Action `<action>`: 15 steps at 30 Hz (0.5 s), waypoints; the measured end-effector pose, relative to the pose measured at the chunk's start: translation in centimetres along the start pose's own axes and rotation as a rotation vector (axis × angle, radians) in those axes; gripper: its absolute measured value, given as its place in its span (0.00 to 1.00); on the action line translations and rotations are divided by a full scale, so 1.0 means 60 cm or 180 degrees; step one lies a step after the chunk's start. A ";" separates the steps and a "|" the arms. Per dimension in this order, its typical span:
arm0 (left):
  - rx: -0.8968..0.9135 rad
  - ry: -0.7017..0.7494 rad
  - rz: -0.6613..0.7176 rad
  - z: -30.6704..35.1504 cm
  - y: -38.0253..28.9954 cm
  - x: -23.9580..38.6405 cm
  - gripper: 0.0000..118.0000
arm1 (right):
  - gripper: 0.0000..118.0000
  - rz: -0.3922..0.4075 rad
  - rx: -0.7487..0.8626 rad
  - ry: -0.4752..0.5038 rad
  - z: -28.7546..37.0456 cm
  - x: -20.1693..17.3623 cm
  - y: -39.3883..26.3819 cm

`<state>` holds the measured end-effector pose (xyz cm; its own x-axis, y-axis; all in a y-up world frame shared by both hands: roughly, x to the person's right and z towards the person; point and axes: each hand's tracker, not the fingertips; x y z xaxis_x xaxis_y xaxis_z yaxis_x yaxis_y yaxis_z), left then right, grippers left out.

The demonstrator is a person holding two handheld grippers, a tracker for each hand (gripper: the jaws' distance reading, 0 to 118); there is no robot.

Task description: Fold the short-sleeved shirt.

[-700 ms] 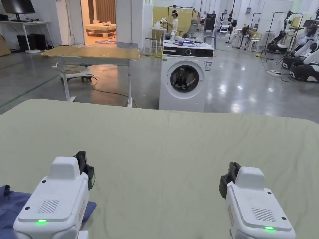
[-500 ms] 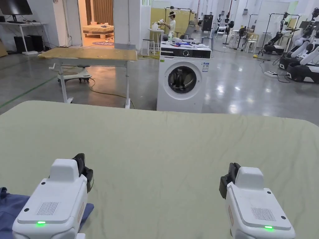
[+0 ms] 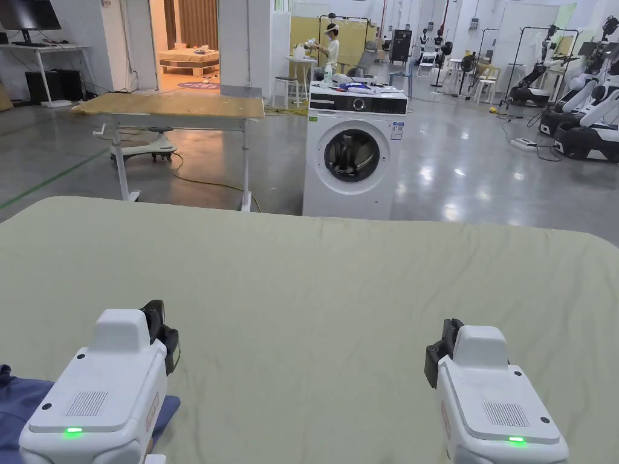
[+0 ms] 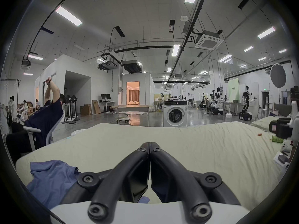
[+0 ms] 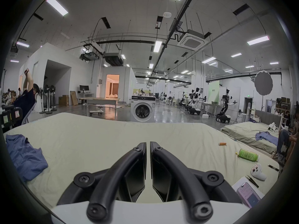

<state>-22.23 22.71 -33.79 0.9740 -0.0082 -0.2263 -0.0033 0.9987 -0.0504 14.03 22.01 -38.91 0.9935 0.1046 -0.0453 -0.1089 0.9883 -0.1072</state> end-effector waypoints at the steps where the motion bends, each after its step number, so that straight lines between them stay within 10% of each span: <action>1: -0.0032 -0.0062 0.0108 -0.002 0.001 -0.005 0.00 | 0.03 -0.0016 -0.0025 0.0005 -0.001 0.001 0.001; 11: -0.0233 -0.0194 0.2308 -0.023 -0.018 -0.075 0.00 | 0.03 -0.1775 -0.0107 0.0054 -0.007 0.063 0.019; 13: -0.0263 -0.0171 0.1649 -0.023 -0.004 -0.054 0.00 | 0.03 -0.1570 -0.0087 0.0180 -0.012 0.059 0.024; 15: -0.0380 -0.0028 0.0499 -0.022 0.014 -0.012 0.00 | 0.03 -0.0604 -0.0039 0.0343 -0.016 0.036 0.037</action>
<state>-23.22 23.49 -34.96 0.9614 0.1481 -0.2320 -0.1816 0.9747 -0.1302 15.92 24.31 -40.19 0.9869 -0.0965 -0.1289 0.0788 0.9876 -0.1360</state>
